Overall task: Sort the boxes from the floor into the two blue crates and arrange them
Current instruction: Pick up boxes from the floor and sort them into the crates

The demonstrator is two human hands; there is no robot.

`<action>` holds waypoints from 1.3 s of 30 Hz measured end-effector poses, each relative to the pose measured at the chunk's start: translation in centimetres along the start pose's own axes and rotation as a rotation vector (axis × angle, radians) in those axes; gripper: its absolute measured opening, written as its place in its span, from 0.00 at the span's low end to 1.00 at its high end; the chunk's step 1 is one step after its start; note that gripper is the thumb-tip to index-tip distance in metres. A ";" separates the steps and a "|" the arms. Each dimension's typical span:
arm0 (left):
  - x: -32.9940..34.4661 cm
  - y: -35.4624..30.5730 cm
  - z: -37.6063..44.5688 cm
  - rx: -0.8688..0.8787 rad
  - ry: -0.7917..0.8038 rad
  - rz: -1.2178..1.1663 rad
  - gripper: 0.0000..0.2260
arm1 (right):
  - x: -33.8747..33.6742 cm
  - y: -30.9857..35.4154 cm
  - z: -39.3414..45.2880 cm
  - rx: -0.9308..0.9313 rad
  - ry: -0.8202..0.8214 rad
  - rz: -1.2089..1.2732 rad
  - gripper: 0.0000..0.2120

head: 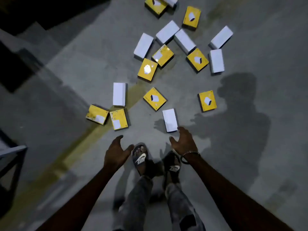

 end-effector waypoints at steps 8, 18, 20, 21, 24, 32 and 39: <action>10.3 10.5 21.4 -0.201 -0.212 -0.186 0.43 | 15.5 -6.5 20.2 0.090 0.050 -0.019 0.41; 15.2 14.0 33.8 -0.372 -0.593 -0.166 0.54 | 24.5 -9.8 29.6 0.159 -0.082 0.002 0.56; 15.5 13.9 34.2 -0.458 -0.643 -0.269 0.57 | 24.2 -9.6 29.8 0.172 -0.081 0.010 0.53; 15.6 14.0 34.3 -0.495 -0.653 -0.345 0.58 | 23.9 -9.6 30.0 0.173 -0.069 -0.006 0.53; 15.0 15.2 34.6 -0.581 -0.575 -0.455 0.61 | 23.2 -9.5 29.8 0.164 -0.042 -0.015 0.51; 11.9 15.0 30.8 -0.453 -0.034 -0.791 0.37 | 19.5 -7.9 24.9 0.165 0.053 0.216 0.41; 7.6 9.3 13.1 -0.407 0.043 -0.967 0.30 | 10.5 -4.3 12.3 0.130 0.169 0.270 0.42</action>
Point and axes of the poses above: each hand's wrist, its own z-axis towards the middle knuckle, its own x-axis out of the palm, y = z × x, the point moved 2 cm from there along z, towards the middle knuckle, and after that the axes turned 13 degrees about -z, right-handed, at the moved point
